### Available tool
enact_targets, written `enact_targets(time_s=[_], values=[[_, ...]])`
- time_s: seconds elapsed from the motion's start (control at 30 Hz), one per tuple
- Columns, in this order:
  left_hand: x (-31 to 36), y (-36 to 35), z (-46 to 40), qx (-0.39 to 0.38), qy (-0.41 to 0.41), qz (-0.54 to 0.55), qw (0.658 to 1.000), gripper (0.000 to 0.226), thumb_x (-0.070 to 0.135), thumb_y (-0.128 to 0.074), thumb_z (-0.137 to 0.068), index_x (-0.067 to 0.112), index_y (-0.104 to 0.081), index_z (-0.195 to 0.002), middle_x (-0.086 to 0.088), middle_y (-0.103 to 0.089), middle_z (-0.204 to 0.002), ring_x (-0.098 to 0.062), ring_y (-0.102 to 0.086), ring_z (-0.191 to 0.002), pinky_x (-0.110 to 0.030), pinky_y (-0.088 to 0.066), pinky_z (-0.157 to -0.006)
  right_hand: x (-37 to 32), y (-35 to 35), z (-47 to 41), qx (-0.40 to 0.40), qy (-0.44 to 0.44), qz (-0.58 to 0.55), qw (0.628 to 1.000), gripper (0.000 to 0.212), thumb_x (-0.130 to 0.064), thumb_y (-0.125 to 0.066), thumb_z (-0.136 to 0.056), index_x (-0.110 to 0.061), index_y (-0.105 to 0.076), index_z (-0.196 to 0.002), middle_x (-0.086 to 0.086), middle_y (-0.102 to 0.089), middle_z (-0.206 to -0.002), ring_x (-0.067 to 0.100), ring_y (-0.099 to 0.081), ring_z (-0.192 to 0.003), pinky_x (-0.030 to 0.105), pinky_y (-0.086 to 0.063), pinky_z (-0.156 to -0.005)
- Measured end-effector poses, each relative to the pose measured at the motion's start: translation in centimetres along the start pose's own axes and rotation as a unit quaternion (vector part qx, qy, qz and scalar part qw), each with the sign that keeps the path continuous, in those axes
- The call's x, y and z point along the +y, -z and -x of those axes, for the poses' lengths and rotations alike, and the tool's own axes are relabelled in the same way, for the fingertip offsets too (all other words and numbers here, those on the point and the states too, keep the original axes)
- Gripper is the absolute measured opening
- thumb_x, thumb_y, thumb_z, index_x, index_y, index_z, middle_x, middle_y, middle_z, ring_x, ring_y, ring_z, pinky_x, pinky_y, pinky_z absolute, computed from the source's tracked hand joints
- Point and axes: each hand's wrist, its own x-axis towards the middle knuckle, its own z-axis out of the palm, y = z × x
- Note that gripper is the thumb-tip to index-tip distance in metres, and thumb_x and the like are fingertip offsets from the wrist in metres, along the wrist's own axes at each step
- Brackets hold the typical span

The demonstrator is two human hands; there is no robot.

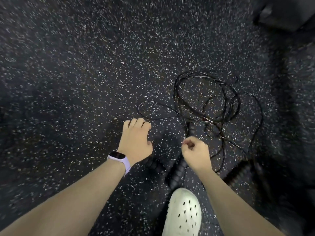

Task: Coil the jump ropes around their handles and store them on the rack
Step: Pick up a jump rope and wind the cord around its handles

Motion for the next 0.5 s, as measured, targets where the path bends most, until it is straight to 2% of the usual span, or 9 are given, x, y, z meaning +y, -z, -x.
enact_targets(time_s=[0.1, 0.2, 0.23, 0.3, 0.37, 0.5], values=[[-0.3, -3.2, 0.6, -0.108, -0.048, -0.037, 0.992, 0.052, 0.036, -0.06, -0.075, 0.024, -0.056, -0.126, 0.001, -0.044, -0.122, -0.024, -0.042, -0.116, -0.04, -0.029, -0.106, 2.4, -1.1, 0.4, 0.009, -0.052, 0.018, 0.998, 0.009, -0.019, -0.064, -0.086, -0.027, -0.067, -0.083, -0.009, -0.068, -0.072, 0.016, -0.064, -0.069, 0.035, -0.055, -0.072], [-0.4, -5.8, 1.5, -0.185, -0.096, -0.096, 0.973, 0.063, 0.044, -0.057, -0.074, 0.023, -0.051, -0.132, -0.003, -0.042, -0.126, -0.027, -0.039, -0.117, -0.041, -0.03, -0.105, 4.0, -2.1, 1.0, 0.01, -0.095, 0.063, 0.993, 0.003, -0.026, -0.064, -0.088, -0.025, -0.061, -0.089, -0.007, -0.068, -0.079, 0.021, -0.064, -0.076, 0.038, -0.056, -0.075], [-0.4, -6.4, 1.7, -0.2, -0.101, -0.113, 0.968, 0.067, 0.045, -0.058, -0.074, 0.021, -0.048, -0.135, -0.004, -0.042, -0.128, -0.028, -0.039, -0.119, -0.042, -0.03, -0.106, 4.4, -2.5, 1.3, 0.005, -0.107, 0.089, 0.99, 0.012, -0.031, -0.065, -0.089, -0.023, -0.057, -0.093, -0.003, -0.066, -0.084, 0.025, -0.063, -0.079, 0.038, -0.054, -0.075], [-0.3, -7.3, 1.9, -0.218, -0.101, -0.137, 0.961, 0.071, 0.042, -0.061, -0.075, 0.019, -0.041, -0.139, -0.006, -0.042, -0.131, -0.029, -0.04, -0.121, -0.042, -0.029, -0.107, 5.0, -3.0, 1.6, -0.019, -0.139, 0.133, 0.981, 0.033, -0.043, -0.067, -0.09, -0.019, -0.047, -0.101, 0.001, -0.059, -0.092, 0.029, -0.059, -0.085, 0.038, -0.047, -0.073], [0.0, -7.7, 1.8, -0.217, -0.107, -0.163, 0.956, 0.064, 0.038, -0.062, -0.08, 0.018, -0.041, -0.137, -0.006, -0.044, -0.13, -0.029, -0.041, -0.121, -0.043, -0.028, -0.109, 5.2, -3.4, 1.7, -0.043, -0.169, 0.144, 0.974, 0.049, -0.051, -0.07, -0.089, -0.017, -0.04, -0.107, 0.0, -0.055, -0.096, 0.03, -0.058, -0.089, 0.036, -0.042, -0.073], [0.4, -8.1, 2.1, -0.202, -0.13, -0.183, 0.953, 0.045, 0.03, -0.055, -0.088, 0.017, -0.05, -0.131, -0.004, -0.049, -0.128, -0.028, -0.042, -0.121, -0.043, -0.026, -0.111, 5.0, -4.4, 1.5, -0.037, -0.2, 0.119, 0.972, 0.053, -0.046, -0.073, -0.089, -0.013, -0.041, -0.113, 0.004, -0.063, -0.101, 0.033, -0.065, -0.092, 0.039, -0.05, -0.075]])
